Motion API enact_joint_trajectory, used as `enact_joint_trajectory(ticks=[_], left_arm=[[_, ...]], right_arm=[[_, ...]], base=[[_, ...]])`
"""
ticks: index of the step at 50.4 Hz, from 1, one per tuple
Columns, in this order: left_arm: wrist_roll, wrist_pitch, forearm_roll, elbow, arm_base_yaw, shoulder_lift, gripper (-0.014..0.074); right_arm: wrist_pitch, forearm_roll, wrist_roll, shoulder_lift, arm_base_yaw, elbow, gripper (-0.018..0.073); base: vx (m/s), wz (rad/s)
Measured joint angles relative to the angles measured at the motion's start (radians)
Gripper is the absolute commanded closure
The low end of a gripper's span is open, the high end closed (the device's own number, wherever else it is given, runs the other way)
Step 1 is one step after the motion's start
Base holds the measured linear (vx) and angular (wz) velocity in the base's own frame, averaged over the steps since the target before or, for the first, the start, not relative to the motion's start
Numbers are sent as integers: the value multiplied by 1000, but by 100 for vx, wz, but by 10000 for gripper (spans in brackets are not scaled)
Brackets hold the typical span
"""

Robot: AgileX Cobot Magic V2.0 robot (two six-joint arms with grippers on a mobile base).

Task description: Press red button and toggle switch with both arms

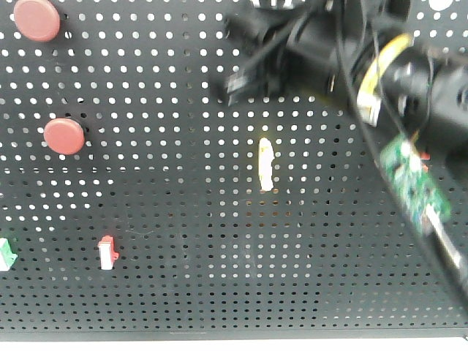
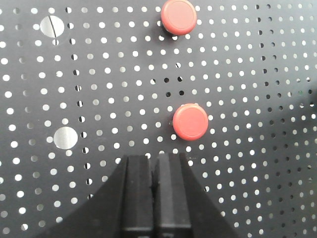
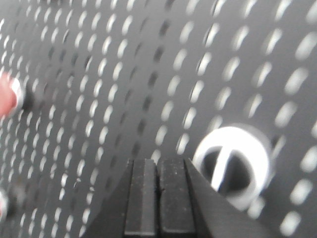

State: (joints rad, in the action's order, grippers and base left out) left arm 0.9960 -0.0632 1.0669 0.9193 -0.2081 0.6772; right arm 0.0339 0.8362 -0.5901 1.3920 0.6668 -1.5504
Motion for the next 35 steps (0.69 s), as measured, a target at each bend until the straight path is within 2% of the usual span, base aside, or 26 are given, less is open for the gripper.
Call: enact_joint_trajectory(ticks=[19,35], left_arm=[[0,0,0,0,0,0,596],[0,0,0,0,0,0,596]], right_arm=[[53,-10,-1,-1,1,-17,563],[64,-10,-47,-1,2,-17,563]], base=[[0,0],[0,0]])
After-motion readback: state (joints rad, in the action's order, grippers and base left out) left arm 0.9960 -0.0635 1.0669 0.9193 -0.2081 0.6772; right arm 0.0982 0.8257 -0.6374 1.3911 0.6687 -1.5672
